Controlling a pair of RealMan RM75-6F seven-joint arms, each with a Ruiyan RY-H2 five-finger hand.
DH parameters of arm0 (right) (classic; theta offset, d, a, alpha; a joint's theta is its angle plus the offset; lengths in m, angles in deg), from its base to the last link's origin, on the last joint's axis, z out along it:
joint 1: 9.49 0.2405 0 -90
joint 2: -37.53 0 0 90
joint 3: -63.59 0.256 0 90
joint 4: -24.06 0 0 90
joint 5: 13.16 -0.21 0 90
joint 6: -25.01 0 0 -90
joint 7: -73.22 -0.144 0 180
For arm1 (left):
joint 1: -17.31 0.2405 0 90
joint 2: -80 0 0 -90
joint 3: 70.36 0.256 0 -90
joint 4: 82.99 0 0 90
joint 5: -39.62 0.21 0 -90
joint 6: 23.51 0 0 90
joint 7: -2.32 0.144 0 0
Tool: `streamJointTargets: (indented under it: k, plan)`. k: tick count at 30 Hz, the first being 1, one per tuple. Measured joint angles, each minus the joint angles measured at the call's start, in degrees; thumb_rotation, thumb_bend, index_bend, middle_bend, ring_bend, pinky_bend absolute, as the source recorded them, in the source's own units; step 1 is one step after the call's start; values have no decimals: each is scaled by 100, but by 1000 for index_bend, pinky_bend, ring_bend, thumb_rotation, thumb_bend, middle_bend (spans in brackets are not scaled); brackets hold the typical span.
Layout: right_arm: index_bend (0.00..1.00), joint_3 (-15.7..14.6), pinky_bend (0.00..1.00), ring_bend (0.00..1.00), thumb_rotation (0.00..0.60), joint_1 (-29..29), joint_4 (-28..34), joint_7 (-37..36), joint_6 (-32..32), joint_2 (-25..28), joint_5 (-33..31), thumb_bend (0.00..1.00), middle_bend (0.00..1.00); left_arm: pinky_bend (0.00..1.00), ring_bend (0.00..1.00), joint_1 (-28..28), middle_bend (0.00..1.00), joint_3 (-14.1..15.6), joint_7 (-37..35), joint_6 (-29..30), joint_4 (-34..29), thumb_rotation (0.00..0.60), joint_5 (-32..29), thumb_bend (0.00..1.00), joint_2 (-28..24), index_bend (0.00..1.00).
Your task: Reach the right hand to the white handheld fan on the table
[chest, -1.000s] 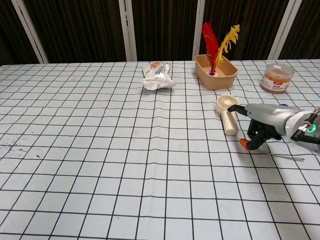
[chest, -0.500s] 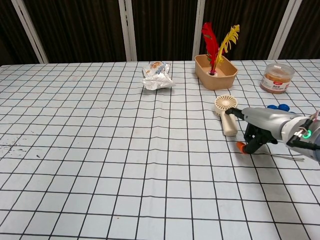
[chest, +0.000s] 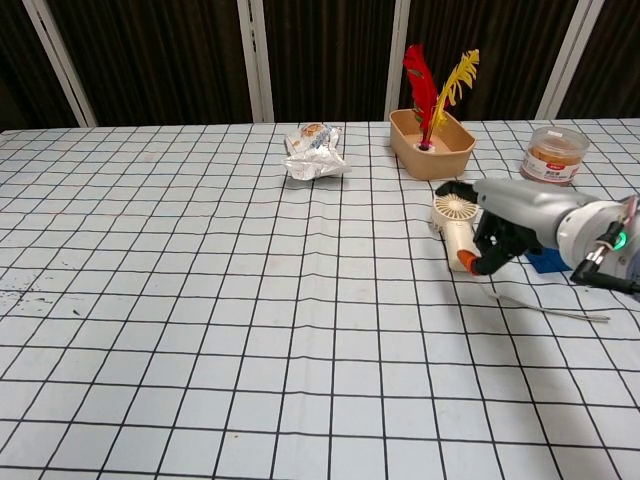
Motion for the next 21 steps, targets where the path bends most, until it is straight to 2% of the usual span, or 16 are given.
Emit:
streamJointTargets:
  k: [2, 5, 8, 10, 15, 18, 21]
  plan:
    - [0, 7, 713, 773, 600, -32, 91, -79, 129, 58, 305, 518, 791, 0, 0, 0, 0, -2, 9, 2, 2, 600, -1, 93, 1, 0]
    - [0, -40, 589, 640, 600, -104, 270, -160, 345, 189, 825, 518, 651, 0, 0, 1, 0, -1, 23, 3, 0, 600, -4, 93, 3, 0]
    - [0, -207, 417, 434, 600, -227, 511, -191, 542, 397, 1287, 518, 446, 0, 0, 7, 0, -1, 30, 14, -4, 600, -2, 93, 2, 0]
    - [0, -421, 286, 289, 600, -351, 677, -181, 657, 594, 1538, 518, 313, 0, 0, 17, 0, 2, 31, 36, -6, 600, 7, 94, 1, 0]
    - [0, -1137, 79, 41, 600, -810, 1100, -173, 1009, 1329, 2283, 520, 74, 0, 0, 39, 0, 16, 10, 69, -13, 600, 29, 94, -8, 0]
    - [0, -1569, 16, 0, 600, -1186, 1271, -262, 1363, 1815, 2808, 499, 1, 0, 0, 57, 0, 25, 6, 105, -7, 600, 54, 94, -9, 0]
    - [0, -1943, 2, 0, 600, -1630, 1344, -528, 1825, 2266, 3278, 470, 0, 0, 0, 75, 0, 39, 2, 133, -16, 600, 78, 94, -9, 0]
